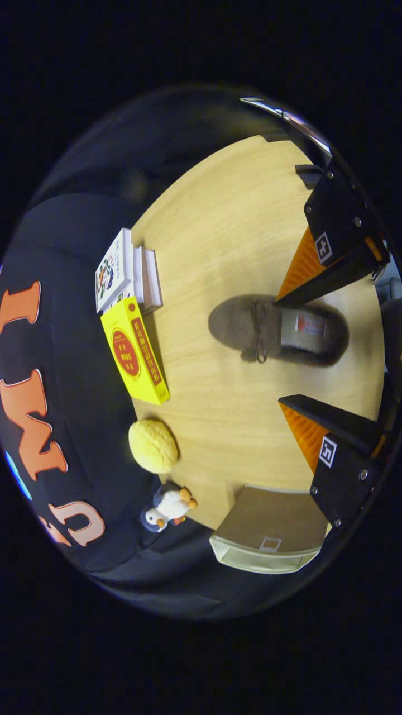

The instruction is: Open the storage box then place both shoes into the box .Put the left shoe in first, then the right shoe, with the right side of both shoes facing outward in a uniform manner.

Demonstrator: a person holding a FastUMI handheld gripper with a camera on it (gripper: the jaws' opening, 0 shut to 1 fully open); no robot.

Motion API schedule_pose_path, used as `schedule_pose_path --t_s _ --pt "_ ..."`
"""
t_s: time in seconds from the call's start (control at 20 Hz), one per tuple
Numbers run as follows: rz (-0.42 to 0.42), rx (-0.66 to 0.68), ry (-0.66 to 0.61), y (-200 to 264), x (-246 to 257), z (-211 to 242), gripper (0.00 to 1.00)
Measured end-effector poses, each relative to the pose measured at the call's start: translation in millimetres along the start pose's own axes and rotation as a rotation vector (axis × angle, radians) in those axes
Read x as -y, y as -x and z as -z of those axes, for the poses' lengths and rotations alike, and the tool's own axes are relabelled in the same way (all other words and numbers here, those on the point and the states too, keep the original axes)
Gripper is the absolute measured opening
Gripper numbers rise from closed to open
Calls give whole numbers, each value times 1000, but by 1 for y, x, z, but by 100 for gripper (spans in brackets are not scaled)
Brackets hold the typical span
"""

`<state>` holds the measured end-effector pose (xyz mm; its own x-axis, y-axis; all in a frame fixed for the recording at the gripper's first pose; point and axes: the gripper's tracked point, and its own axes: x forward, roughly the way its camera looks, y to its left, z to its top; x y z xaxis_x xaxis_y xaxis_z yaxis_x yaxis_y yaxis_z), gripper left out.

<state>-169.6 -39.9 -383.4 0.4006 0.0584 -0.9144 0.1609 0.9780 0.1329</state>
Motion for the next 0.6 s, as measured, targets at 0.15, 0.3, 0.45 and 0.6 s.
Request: schedule_pose_path --t_s 0.15,0.3,0.45,0.6 --pt "15 -26 39 -17 20 12 93" --pt "31 -39 72 -38 33 21 85" --pt "58 -24 78 -59 46 21 74" --pt "43 -3 63 -72 45 16 57"
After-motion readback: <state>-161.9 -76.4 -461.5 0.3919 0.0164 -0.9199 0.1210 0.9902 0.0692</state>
